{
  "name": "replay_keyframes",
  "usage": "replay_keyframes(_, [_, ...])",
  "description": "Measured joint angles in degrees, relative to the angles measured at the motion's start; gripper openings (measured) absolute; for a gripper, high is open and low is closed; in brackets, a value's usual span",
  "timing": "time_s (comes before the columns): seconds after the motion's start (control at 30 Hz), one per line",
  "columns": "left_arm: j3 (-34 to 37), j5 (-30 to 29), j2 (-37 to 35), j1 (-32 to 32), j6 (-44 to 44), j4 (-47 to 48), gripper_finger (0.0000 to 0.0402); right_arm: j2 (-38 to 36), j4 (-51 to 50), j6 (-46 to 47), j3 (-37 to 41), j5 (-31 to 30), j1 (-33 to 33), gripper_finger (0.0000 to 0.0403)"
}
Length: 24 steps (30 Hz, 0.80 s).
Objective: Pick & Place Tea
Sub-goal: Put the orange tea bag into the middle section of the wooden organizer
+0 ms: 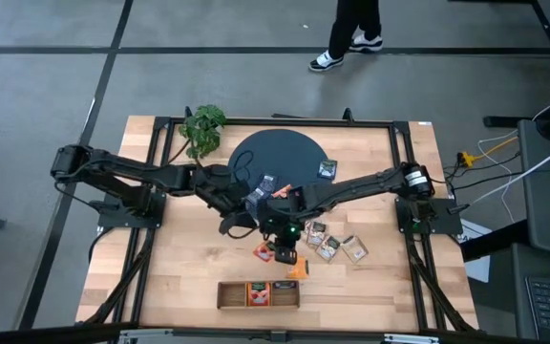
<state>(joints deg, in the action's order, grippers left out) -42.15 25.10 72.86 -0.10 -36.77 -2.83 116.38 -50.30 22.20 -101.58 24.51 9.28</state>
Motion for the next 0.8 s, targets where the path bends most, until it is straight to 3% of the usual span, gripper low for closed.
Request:
replay_keyframes(0.4, [0.00, -1.03, 0.28, -2.48, -0.03, -0.19, 0.0123, 0.00, 4.80, 1.29, 0.00, -0.04, -3.17, 0.0000])
replay_keyframes(0.8, [0.00, -1.00, 0.28, -2.53, -0.04, 1.35, 0.0111, 0.00, 7.75, 1.73, 0.02, -0.07, -4.57, 0.0000])
